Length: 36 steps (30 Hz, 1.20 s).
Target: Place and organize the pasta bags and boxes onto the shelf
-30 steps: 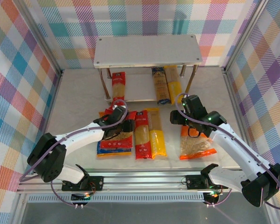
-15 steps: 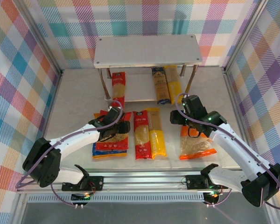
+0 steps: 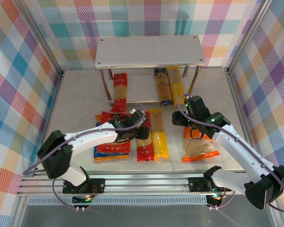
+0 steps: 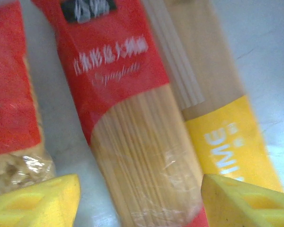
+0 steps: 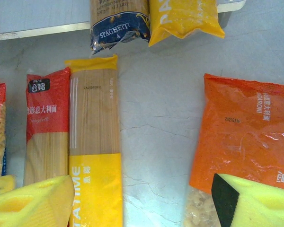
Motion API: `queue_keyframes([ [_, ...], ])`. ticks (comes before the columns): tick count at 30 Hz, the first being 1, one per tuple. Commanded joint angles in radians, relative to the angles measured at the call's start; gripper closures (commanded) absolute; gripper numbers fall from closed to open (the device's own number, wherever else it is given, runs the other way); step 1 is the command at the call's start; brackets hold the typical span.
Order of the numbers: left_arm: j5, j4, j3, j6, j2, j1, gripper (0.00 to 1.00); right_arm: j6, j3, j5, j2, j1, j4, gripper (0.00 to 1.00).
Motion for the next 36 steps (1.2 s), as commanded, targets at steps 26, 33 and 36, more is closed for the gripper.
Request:
queue_keyframes([
  [26,0.086,0.041,-0.041,-0.22,0.116,-0.055,0.15,-0.022,-0.001,-0.003,-0.102,-0.002,0.029,0.19],
  [33,0.102,0.054,-0.025,-0.232,0.164,-0.071,0.14,-0.03,-0.001,0.0,-0.109,-0.002,0.028,0.17],
  [36,0.113,0.061,-0.019,-0.234,0.186,-0.073,0.14,-0.032,-0.002,-0.001,-0.111,-0.002,0.03,0.17],
])
